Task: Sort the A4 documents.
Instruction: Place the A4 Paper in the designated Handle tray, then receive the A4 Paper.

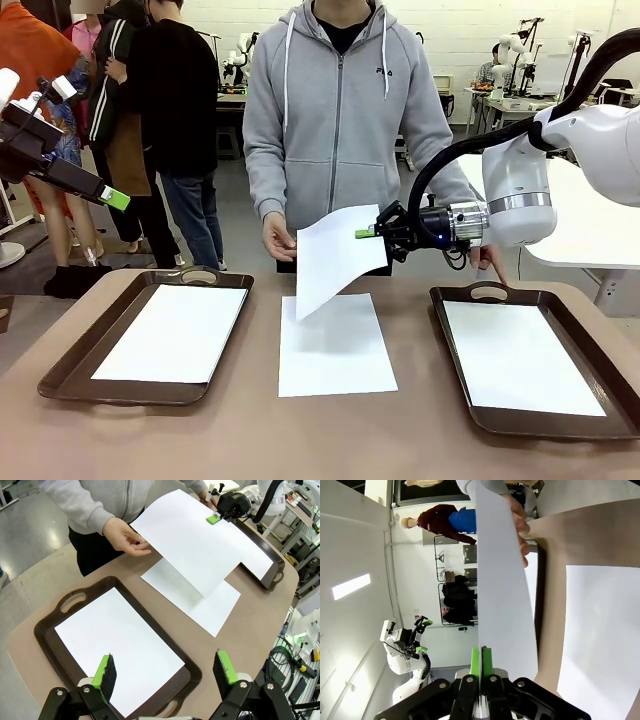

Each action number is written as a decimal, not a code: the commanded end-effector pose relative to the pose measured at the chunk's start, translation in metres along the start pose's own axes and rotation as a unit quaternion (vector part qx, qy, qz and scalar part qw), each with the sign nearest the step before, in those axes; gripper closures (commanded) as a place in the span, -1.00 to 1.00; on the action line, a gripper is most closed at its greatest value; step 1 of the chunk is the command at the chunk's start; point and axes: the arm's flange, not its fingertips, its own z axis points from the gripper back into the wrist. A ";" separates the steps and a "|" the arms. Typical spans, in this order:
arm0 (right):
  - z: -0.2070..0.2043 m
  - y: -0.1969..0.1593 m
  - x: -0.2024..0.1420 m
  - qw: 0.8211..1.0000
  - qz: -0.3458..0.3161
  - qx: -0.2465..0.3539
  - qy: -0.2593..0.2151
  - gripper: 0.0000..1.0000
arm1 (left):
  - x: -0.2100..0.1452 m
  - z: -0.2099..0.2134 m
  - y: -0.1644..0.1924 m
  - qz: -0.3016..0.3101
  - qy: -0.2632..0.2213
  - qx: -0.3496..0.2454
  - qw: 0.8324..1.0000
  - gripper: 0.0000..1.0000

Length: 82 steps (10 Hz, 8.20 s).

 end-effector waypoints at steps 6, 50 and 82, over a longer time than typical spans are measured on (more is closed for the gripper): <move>0.000 0.000 0.000 1.000 0.000 0.000 0.000 0.97 | 0.000 -0.001 -0.001 -0.001 0.002 0.002 1.000 -1.00; 0.295 -0.092 -0.112 0.947 -0.024 -0.321 -0.010 0.15 | 0.000 -0.001 -0.001 -0.001 0.002 0.002 1.000 -1.00; 0.325 -0.085 -0.137 0.944 -0.030 -0.322 -0.059 -1.00 | 0.000 -0.001 -0.001 -0.001 0.002 0.002 1.000 -1.00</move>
